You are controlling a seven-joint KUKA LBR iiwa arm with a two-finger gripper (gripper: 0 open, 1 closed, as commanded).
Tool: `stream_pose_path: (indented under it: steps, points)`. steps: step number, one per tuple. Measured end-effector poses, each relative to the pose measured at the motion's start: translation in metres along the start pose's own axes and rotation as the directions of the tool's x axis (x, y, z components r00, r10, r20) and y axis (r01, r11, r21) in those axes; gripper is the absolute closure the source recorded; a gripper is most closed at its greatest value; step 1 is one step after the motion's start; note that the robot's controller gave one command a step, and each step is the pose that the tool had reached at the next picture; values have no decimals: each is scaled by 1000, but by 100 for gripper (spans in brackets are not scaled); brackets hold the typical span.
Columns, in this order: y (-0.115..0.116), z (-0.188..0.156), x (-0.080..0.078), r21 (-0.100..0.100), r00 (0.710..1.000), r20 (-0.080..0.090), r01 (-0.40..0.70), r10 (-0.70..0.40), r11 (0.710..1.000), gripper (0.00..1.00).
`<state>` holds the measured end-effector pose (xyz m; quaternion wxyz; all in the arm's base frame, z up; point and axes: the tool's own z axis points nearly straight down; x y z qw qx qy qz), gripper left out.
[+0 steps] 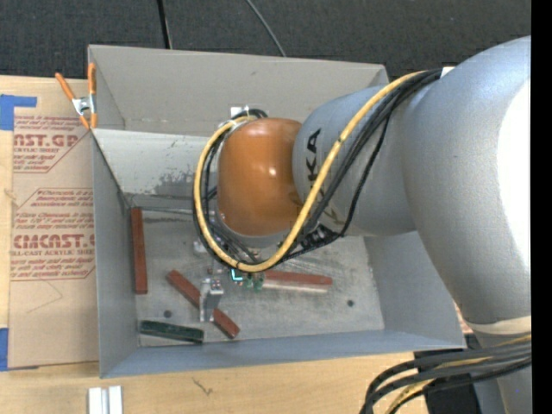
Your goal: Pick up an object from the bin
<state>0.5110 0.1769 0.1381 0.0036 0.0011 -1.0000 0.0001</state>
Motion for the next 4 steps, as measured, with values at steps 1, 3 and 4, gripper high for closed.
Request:
stream_pose_path:
  steps: [1, 3, 4]
  points:
    - [0, -4, -2, -1, 1000, 7, -2, 2, 1000, 0]
    - [6, 63, -24, -7, 986, 16, -164, 164, 987, 100]
    - [23, -62, -11, -2, 982, 8, -188, 188, 982, 100]
